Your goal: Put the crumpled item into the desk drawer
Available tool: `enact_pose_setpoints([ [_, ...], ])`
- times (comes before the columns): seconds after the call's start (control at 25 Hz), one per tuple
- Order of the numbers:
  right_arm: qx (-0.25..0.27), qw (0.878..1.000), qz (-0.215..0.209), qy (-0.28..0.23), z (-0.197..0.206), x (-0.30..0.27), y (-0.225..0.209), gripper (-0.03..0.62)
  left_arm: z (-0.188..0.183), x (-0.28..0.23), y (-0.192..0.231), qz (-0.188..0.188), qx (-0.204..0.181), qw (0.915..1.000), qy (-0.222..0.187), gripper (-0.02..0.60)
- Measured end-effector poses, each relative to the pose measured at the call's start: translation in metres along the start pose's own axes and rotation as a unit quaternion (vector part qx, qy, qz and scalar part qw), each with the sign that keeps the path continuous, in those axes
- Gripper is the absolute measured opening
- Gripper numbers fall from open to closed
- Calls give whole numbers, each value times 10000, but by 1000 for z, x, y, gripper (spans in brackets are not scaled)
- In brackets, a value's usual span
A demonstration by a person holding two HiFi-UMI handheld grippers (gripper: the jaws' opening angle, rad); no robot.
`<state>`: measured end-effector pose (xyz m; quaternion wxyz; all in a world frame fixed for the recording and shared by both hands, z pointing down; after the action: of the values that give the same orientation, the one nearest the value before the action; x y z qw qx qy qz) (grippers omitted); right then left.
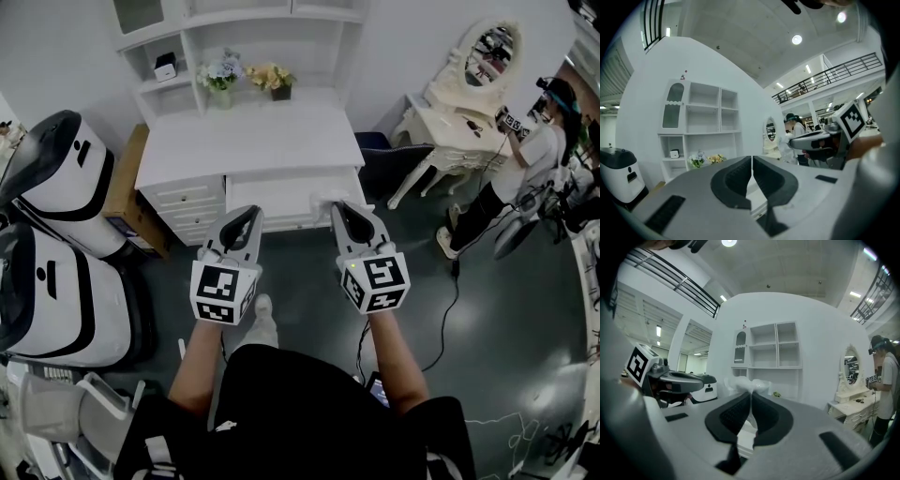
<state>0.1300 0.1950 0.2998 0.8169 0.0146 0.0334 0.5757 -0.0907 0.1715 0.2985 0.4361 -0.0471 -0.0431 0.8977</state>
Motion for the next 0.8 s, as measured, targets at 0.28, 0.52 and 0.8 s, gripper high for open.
enact_pose_setpoints([
  [0.28,-48,10000,31,24,1,-43,-17,9,2,-41,27,68,9,10000,34,11],
  [0.52,-95,9999,95,67,-1,-84,-37,9,1,-81,51,156,9,9998,81,11],
  [0.8,-157,9997,125,162,-5,-133,-52,9,-4,-120,86,224,10,9997,121,11],
])
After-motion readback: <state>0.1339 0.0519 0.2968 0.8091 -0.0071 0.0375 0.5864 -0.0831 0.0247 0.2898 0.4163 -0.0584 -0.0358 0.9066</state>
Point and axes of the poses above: the fingertips, and each gripper's own axes: x backward along the fingers, y to its left, z out of its underside, the point moved 9 cm from there along x, backward along the fingers, and after that the axes turned 1 degree about -y, right-handed, at the moved point
